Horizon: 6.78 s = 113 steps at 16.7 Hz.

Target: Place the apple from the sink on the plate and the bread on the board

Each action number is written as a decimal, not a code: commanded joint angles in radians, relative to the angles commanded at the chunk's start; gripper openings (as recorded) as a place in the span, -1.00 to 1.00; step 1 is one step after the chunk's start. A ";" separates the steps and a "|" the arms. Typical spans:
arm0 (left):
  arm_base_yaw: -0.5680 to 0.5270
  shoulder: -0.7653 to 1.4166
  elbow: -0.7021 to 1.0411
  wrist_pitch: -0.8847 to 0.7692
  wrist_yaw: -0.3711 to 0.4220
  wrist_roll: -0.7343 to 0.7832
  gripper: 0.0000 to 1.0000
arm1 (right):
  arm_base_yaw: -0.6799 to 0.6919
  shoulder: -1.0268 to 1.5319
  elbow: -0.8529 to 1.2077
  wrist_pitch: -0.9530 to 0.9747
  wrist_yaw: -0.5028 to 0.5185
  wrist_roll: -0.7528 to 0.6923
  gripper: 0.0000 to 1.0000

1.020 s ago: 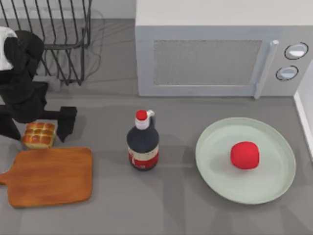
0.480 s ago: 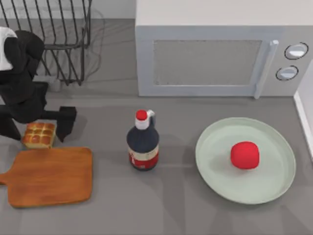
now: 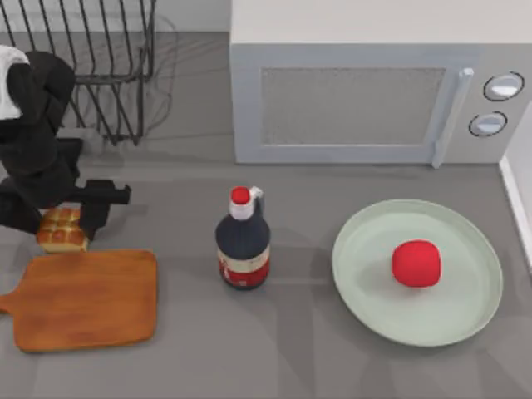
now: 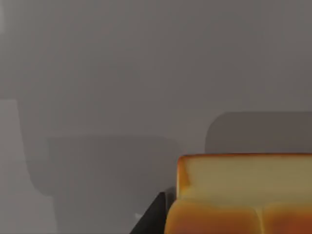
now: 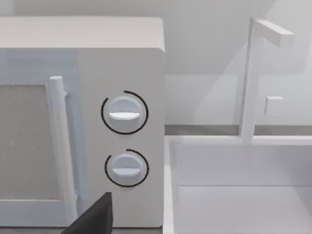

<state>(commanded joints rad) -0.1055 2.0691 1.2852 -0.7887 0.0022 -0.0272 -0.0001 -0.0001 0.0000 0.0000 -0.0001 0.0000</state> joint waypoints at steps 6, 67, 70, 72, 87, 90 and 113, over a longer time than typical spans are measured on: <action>0.000 0.000 0.000 0.000 0.000 0.000 -1.00 | 0.000 0.000 0.000 0.000 0.000 0.000 1.00; -0.091 -0.351 -0.315 -0.019 -0.009 -0.140 0.06 | 0.000 0.000 0.000 0.000 0.000 0.000 1.00; -0.091 -0.351 -0.315 -0.019 -0.009 -0.140 0.51 | 0.000 0.000 0.000 0.000 0.000 0.000 1.00; -0.091 -0.351 -0.315 -0.019 -0.009 -0.140 0.81 | 0.000 0.000 0.000 0.000 0.000 0.000 1.00; -0.084 -0.434 -0.354 0.018 -0.009 -0.131 1.00 | 0.000 0.000 0.000 0.000 0.000 0.000 1.00; -0.069 -0.569 -0.428 0.080 -0.008 -0.118 1.00 | 0.000 0.000 0.000 0.000 0.000 0.000 1.00; 0.105 -2.068 -1.285 0.788 -0.002 0.027 1.00 | 0.000 0.000 0.000 0.000 0.000 0.000 1.00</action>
<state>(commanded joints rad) -0.0001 0.0006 0.0004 -0.0003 0.0000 -0.0001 -0.0001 -0.0001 0.0000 0.0000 -0.0001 0.0000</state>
